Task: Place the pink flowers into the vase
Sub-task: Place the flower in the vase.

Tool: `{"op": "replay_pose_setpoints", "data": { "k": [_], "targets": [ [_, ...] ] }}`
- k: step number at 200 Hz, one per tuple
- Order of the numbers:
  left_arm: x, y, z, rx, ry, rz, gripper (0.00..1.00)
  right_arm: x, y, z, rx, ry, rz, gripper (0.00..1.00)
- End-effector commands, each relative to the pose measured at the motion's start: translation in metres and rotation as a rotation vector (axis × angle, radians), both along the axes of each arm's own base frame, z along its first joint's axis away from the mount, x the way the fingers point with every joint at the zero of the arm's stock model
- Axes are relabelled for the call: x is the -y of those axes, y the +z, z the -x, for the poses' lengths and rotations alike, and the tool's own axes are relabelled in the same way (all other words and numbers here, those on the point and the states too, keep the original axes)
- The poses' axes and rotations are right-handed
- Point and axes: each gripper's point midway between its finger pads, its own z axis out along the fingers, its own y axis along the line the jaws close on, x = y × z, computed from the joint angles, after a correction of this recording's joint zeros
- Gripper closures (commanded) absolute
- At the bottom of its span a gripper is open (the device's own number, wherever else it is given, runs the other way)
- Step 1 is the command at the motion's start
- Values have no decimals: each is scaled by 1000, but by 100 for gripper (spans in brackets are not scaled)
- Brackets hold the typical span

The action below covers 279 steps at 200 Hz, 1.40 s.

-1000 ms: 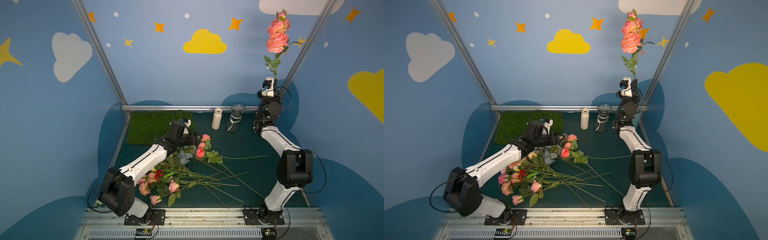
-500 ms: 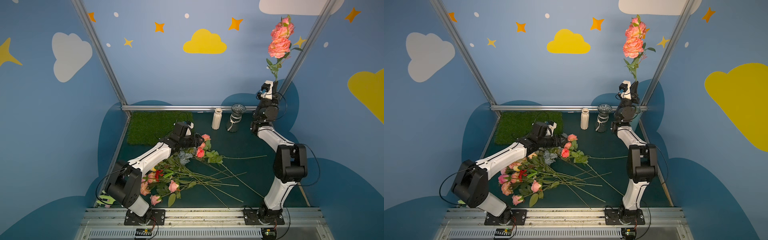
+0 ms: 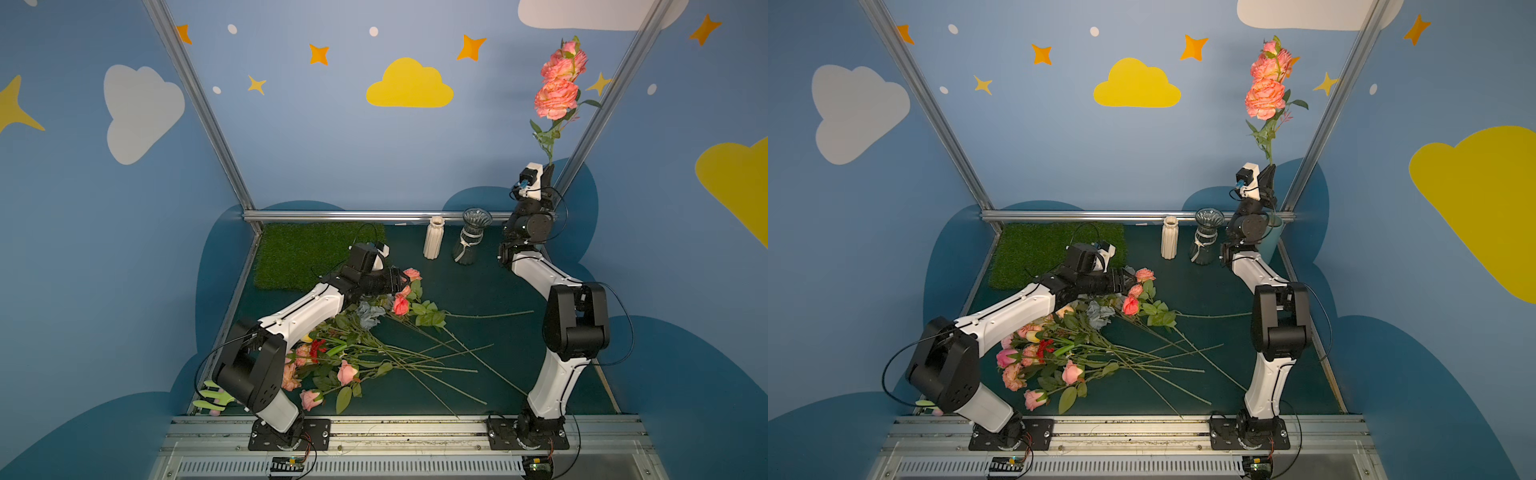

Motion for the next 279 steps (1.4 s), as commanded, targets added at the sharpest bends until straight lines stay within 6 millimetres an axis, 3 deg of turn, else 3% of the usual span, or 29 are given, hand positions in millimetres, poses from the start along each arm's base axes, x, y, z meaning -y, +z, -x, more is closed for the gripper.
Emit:
{"op": "replay_pose_setpoints", "data": {
  "k": [1,82,166,239,279],
  "targets": [
    [4,9,-4,14,-8,22,32,5,0,10,35,-19,-42,100],
    [5,7,-2,6,-18,29,32,34,-42,0,-18,-92,-148,100],
    [8,5,-2,-5,-26,37,32,83,-106,-36,-153,-165,-312,100],
    [6,3,-1,-14,-18,34,31,95,-142,-46,-311,-102,-475,100],
    [3,7,1,-2,-12,32,31,94,-148,-43,-371,-85,-519,73]
  ]
}}
